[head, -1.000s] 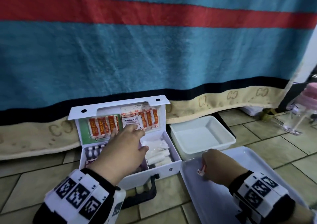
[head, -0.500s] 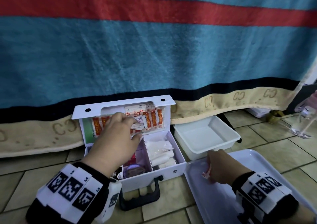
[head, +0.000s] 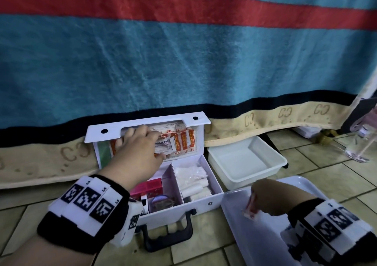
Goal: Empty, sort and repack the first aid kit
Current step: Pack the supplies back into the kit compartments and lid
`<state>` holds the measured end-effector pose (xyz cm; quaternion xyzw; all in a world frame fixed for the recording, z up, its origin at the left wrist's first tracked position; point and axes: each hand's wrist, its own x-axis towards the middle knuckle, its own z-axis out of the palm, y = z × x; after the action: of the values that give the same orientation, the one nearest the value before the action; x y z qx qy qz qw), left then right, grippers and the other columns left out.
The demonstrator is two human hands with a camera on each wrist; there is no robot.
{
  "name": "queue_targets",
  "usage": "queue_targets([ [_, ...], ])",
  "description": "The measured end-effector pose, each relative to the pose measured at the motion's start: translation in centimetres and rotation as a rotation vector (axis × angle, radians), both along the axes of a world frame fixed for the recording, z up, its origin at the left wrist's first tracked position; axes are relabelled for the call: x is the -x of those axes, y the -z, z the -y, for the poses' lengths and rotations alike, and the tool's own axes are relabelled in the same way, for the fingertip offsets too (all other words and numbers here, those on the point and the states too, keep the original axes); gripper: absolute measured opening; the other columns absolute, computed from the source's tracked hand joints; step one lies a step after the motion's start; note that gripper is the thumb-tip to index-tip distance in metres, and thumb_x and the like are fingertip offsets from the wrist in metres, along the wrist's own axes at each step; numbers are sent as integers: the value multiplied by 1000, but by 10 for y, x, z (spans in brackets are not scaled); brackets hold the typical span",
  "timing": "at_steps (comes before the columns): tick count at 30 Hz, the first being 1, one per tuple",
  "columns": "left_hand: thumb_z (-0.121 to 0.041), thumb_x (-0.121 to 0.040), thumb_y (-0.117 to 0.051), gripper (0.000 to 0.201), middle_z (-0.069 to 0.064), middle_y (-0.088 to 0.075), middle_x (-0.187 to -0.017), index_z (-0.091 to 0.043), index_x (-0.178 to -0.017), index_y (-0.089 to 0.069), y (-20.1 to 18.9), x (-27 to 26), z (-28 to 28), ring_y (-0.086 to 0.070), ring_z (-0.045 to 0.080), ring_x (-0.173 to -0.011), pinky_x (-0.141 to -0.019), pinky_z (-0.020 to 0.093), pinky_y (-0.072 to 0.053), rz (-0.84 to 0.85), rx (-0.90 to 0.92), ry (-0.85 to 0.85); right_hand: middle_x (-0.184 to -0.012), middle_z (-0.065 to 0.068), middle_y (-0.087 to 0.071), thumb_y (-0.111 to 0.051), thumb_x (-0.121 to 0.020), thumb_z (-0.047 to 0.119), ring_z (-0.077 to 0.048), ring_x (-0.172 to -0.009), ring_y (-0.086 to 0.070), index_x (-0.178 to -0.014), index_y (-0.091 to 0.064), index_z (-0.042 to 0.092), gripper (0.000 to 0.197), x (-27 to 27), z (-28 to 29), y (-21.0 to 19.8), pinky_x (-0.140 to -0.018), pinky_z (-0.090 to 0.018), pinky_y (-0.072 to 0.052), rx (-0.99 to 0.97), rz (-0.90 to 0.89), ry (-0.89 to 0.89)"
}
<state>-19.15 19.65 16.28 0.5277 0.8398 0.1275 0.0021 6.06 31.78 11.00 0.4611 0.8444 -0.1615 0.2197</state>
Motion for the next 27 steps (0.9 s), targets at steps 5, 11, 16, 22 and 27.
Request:
queue_targets([
  [5, -43, -91, -52, 41, -16, -27, -144, -43, -132, -45, -1, 5, 5, -18, 17, -129, -102, 39, -22, 27, -10, -3, -65, 0, -68, -70, -80, 23, -6, -55, -56, -72, -71, 22, 7, 40, 12, -48, -51, -17, -45, 120, -540, -61],
  [11, -38, -93, -49, 45, -22, -8, -154, -51, -134, -36, 4, 6, 17, -8, 12, -134, -100, 40, -18, 6, 44, 36, -66, -1, -67, -59, -89, 4, -4, -53, -59, -76, -67, 13, 18, 109, 12, -55, -51, -14, -47, 197, -1142, 47],
  [16, -40, -90, -51, 59, -18, 1, -156, -52, -140, -23, 9, 5, 23, -8, 17, -133, -107, 46, -18, -46, 90, 44, -86, -10, -72, -59, -90, 9, -17, -76, -65, -90, -72, 10, 13, 151, 9, -64, -78, -30, -53, -93, -1349, 106],
  [22, -43, -89, -52, 52, -17, 0, -155, -45, -136, -32, 9, 5, 25, -8, 17, -133, -107, 46, -17, -56, 94, 41, -99, -2, -67, -65, -82, 23, -22, -98, -61, -94, -75, 23, 15, 171, 14, -61, -87, -32, -47, -384, -901, -241],
  [27, -43, -88, -53, 34, -14, -1, -155, -39, -121, -46, 9, 3, 26, -9, 17, -132, -109, 46, -16, -50, 76, 43, -100, -3, -64, -59, -80, 13, -27, -103, -58, -97, -71, 26, 25, 181, 16, -67, -87, -40, -47, -560, -691, -447],
])
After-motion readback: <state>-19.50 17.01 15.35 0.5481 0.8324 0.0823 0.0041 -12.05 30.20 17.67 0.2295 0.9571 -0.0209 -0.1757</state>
